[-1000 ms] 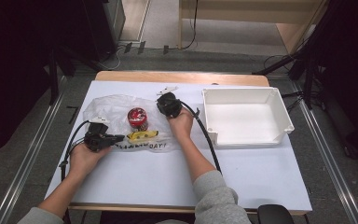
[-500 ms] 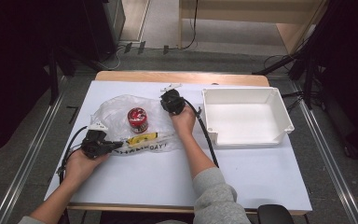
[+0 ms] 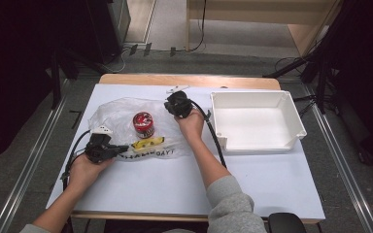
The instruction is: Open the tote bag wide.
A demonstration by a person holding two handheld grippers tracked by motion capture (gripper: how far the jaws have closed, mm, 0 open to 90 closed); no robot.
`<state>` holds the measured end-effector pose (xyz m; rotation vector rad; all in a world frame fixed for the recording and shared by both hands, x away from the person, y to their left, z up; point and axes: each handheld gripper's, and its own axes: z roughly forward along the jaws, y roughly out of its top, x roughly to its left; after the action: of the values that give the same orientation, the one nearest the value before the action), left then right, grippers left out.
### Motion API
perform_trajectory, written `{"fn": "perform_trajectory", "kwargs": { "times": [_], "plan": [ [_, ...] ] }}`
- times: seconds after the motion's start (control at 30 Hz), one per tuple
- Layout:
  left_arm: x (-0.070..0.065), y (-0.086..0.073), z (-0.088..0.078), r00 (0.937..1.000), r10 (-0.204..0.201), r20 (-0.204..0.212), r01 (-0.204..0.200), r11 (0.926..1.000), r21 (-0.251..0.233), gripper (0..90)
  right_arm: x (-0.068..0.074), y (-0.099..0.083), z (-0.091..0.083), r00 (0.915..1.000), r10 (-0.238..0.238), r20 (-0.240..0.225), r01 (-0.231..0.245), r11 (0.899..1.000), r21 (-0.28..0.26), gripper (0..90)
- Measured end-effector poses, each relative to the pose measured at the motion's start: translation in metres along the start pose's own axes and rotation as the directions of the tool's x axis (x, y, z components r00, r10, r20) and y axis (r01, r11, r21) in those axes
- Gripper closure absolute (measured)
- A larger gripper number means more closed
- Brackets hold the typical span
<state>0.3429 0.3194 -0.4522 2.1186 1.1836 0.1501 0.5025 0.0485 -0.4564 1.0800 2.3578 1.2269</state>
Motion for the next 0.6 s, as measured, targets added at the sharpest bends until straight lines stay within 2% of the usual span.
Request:
{"fn": "perform_trajectory", "kwargs": {
  "times": [0.3, 0.43, 0.47, 0.53, 0.6],
  "plan": [
    [-0.001, 0.005, -0.003, 0.9999, 0.009, -0.011, -0.009, 0.9998, -0.016, 90.0, 0.006, 0.007, -0.012, 0.9996, 0.009, -0.027, -0.009, 1.0, -0.012, 90.0],
    [-0.001, 0.007, -0.008, 1.0, 0.003, 0.001, -0.003, 0.9989, -0.047, 90.0, 0.01, 0.011, -0.018, 0.9994, -0.002, -0.033, 0.002, 1.0, -0.008, 90.0],
    [-0.001, 0.009, -0.01, 1.0, 0.001, 0.002, 0.0, 0.9995, -0.032, 90.0, 0.011, 0.012, -0.02, 0.9994, 0.005, -0.036, -0.005, 1.0, -0.001, 90.0],
    [-0.002, 0.012, -0.013, 1.0, 0.004, 0.004, -0.004, 0.9992, -0.041, 90.0, 0.011, 0.014, -0.023, 0.9983, 0.024, -0.053, -0.023, 1.0, 0.004, 90.0],
    [-0.003, 0.015, -0.015, 0.9999, 0.0, 0.014, 0.001, 0.9992, -0.04, 90.0, 0.011, 0.015, -0.026, 0.9983, 0.018, -0.056, -0.017, 1.0, 0.009, 90.0]
  ]
}}
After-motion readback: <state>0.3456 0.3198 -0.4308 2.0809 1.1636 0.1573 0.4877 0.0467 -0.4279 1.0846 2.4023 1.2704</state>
